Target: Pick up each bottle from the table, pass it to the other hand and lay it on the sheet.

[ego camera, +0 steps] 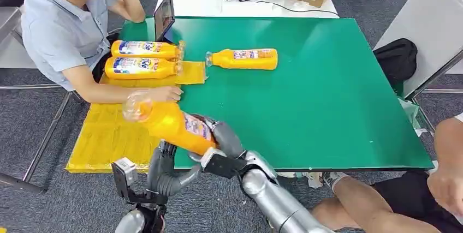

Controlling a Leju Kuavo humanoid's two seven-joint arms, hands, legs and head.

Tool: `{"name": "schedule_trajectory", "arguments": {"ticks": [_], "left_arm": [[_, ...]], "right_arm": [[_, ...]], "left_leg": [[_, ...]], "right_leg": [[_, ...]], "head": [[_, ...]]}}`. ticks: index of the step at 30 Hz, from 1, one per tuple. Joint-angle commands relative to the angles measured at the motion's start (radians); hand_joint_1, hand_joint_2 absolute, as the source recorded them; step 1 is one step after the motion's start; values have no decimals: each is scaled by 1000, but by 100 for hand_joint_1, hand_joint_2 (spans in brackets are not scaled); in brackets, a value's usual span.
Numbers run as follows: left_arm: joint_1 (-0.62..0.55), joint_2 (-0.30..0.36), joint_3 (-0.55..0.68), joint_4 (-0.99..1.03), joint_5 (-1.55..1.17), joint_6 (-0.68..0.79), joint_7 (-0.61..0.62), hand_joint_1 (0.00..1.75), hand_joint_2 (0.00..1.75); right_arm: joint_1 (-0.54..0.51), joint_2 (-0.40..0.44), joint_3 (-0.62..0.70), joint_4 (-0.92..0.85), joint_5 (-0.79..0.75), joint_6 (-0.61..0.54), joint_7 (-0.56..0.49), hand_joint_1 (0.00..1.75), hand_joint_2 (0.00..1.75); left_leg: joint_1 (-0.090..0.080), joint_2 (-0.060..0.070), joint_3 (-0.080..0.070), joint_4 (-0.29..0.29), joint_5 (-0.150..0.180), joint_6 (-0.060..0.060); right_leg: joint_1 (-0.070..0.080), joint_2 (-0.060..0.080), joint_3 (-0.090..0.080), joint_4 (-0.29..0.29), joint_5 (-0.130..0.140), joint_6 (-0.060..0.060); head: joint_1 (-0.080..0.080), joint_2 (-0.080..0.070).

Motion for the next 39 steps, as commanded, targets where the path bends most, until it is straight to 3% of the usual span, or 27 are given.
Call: {"name": "schedule_trajectory", "arguments": {"ticks": [1,18,19,20,22,25,28,30,37,38,39], "left_arm": [[-63,-14,-16,29,46,-8,-5,0,175],[-73,11,-49,-37,165,-56,-35,0,175],[-73,14,-54,-34,165,-63,-31,38,175],[-73,17,-58,-30,165,-75,-32,175,175],[-74,18,-56,-16,178,-106,-27,175,175],[-84,26,-58,16,195,-144,13,175,175],[-85,30,-62,24,189,-148,20,175,175],[-93,42,-77,38,162,-154,35,175,175],[-100,41,-99,89,95,-142,49,175,175],[-99,37,-96,95,94,-140,50,175,175],[-98,31,-89,100,94,-137,51,175,175]], "right_arm": [[-15,18,123,116,-10,-15,-2,175,175],[-20,24,158,221,-51,-26,1,175,175],[-23,24,157,221,-50,-27,3,175,175],[-29,23,157,222,-51,-22,5,175,175],[-40,22,149,215,-56,-9,13,169,175],[-43,23,137,192,-62,0,22,126,175],[-44,21,136,184,-62,3,22,133,175],[-44,17,132,172,-62,-2,20,171,175],[-59,11,110,116,-74,14,25,175,175],[-60,13,105,99,-78,15,28,157,175],[-54,21,88,80,-91,7,35,33,175]], "left_leg": [[1,0,4,0,-1,-1],[1,-1,4,0,-2,-1],[1,-1,2,0,-1,-1],[1,-1,5,0,-2,-2],[1,-1,3,0,-1,-1],[0,-1,2,0,-1,-1],[1,-1,3,0,-1,-1],[1,-1,4,0,-2,-1],[0,0,2,0,-1,-1],[0,0,3,0,-2,-1],[0,0,2,0,-2,-1]], "right_leg": [[1,0,4,0,-1,-2],[1,-1,4,0,-2,-2],[1,-1,2,0,-1,-2],[1,-1,6,0,-3,-3],[1,-1,3,0,-2,-2],[1,-1,2,0,-1,-2],[1,-1,2,0,-1,-2],[1,-1,3,0,-2,-2],[0,0,2,0,-1,-1],[0,0,3,0,-2,-2],[0,0,2,1,-2,-2]], "head": [[-1,0],[0,0],[0,0],[0,0],[0,0],[0,0],[0,0],[0,0],[0,0],[0,0],[0,0]]}}
